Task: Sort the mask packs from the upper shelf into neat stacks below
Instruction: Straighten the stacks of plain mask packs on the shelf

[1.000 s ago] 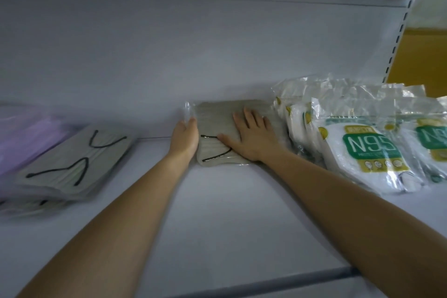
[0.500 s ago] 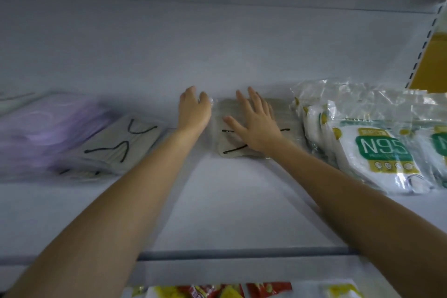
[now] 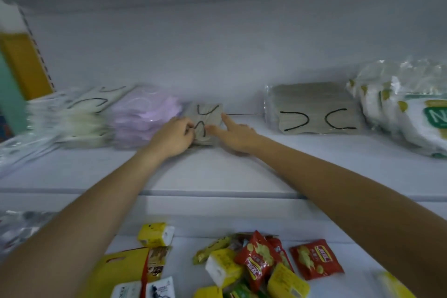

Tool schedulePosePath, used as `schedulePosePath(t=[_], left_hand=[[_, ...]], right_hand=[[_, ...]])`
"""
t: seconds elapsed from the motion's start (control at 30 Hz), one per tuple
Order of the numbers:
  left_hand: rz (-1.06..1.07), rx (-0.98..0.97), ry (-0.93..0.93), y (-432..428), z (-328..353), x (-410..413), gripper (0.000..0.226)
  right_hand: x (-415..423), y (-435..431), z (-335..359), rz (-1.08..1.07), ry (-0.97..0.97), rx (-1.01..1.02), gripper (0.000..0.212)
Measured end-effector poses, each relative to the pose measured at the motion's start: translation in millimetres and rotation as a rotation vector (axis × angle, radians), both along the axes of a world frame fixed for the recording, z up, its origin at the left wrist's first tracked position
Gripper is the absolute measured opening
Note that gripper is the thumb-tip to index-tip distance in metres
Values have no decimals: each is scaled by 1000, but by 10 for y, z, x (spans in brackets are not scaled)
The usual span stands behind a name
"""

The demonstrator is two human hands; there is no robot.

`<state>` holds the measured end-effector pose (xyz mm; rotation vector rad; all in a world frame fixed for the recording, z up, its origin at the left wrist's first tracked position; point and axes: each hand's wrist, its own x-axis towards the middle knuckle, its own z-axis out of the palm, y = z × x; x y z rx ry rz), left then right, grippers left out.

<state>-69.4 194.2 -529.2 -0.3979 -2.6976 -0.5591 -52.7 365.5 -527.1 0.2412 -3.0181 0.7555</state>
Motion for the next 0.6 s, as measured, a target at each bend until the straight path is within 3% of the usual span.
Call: schedulePosePath(t=[0.2,0.3,0.5,0.6], left_hand=[[-20,48,-27,-50,-62,40,28],[-24,104,-45,-61,-46,123,31],[-161,218,-178,-133,15,241,43],[-185,390,-239,-148,7,155,50]], right_hand=[[-90,-272,59,21,-64,-418,85],[-84,-371,24,4,-54,-423,85],[-66,-337,17,41,21,-625,87],[-81,-312,13,58,23,-690,83]])
